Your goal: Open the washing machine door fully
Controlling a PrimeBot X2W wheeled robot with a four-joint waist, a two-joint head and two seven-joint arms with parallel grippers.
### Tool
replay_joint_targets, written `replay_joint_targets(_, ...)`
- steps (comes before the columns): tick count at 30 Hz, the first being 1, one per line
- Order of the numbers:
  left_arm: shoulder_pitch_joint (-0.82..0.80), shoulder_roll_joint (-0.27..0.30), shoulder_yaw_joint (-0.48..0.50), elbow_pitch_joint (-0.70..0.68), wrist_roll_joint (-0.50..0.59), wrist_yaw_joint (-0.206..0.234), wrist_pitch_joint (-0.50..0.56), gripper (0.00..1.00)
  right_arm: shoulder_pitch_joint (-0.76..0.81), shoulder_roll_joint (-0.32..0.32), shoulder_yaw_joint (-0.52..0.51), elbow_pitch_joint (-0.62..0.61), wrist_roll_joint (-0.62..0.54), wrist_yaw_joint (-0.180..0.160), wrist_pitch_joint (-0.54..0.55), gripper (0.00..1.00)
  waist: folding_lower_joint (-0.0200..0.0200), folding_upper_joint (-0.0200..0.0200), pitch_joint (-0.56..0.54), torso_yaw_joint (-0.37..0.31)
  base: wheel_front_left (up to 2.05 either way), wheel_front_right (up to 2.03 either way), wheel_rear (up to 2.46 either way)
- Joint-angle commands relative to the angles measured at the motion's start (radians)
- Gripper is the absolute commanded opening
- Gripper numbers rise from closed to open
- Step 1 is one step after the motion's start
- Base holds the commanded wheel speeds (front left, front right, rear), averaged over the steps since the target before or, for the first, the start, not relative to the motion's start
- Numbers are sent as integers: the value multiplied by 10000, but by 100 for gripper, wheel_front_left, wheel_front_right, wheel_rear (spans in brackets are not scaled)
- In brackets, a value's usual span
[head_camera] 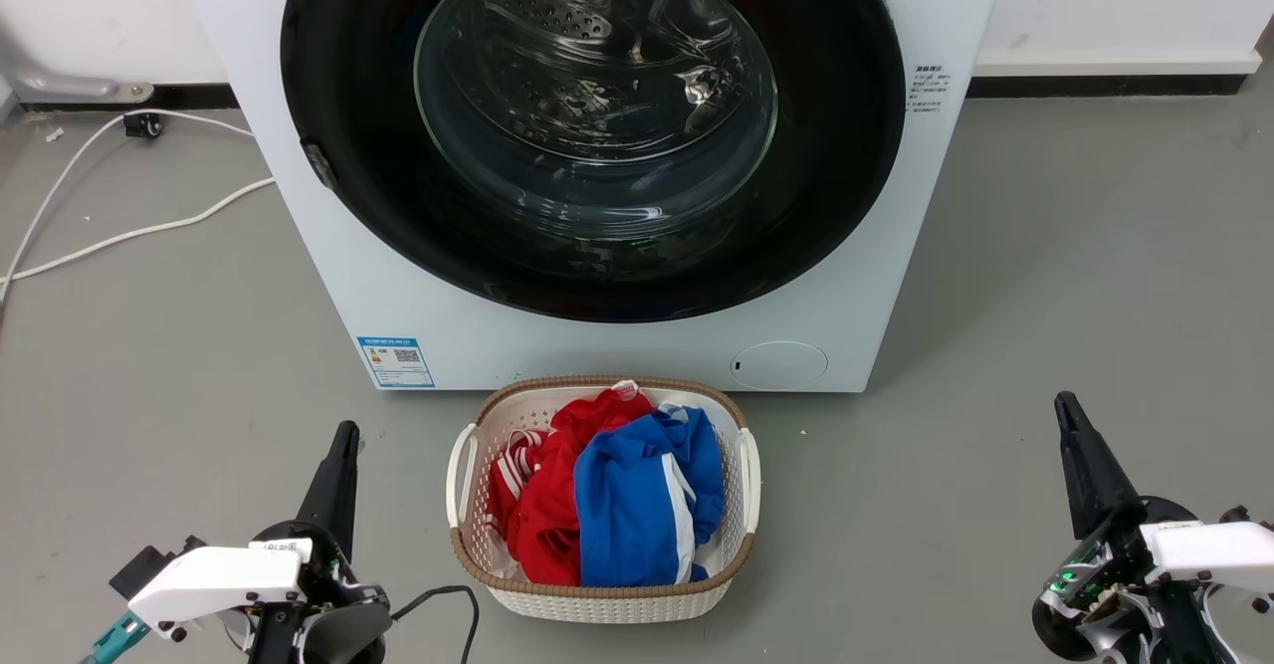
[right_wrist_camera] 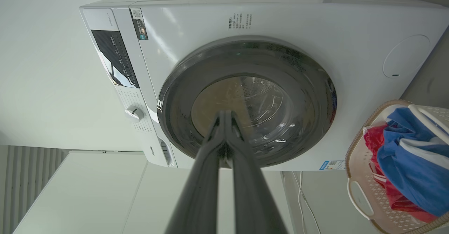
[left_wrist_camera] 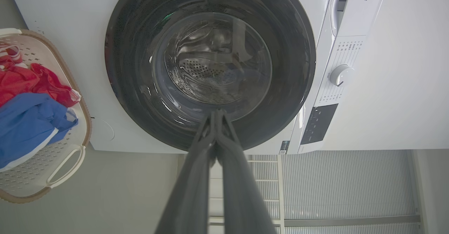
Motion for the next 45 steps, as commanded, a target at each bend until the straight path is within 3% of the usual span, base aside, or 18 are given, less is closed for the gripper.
replay_joint_targets(1, -83, -11, 27, 6, 52, -33, 37, 0, -116, 33, -12, 14, -42, 29, 8, 0, 0, 0, 0, 0, 0, 0, 0)
replay_joint_targets(10, -82, -12, 27, 6, 53, -33, 36, 0, -117, 42, -26, 15, -52, 29, 27, 0, 0, 0, 0, 0, 0, 0, 0)
replay_joint_targets(11, 2, -2, -4, 12, 0, 2, -3, 100, 1, 12, -13, 9, -16, 0, -1, 100, 0, 0, 0, 0, 0, 0, 0)
replay_joint_targets(19, 5, -15, -486, 31, 77, 7, -347, 100, 212, 25, 84, -158, -165, 0, -310, 100, 0, 0, 7, 1, 0, 0, 0)
replay_joint_targets(30, -134, -12, -888, -307, 1183, 2, -862, 100, 351, -97, 281, -591, -896, 3, -846, 100, 0, 0, 16, 21, 0, 0, 0)
replay_joint_targets(37, -174, -10, -1169, -850, 2491, -1, -1160, 100, 399, -341, 344, -872, -2454, 5, -1140, 100, 0, 0, 17, 24, 0, 0, 0)
replay_joint_targets(45, -152, 4, -1416, -882, 4906, -4, -1470, 100, 475, -374, 403, -1141, -4716, 6, -1448, 100, 0, 0, -6, 20, 0, 0, 0)
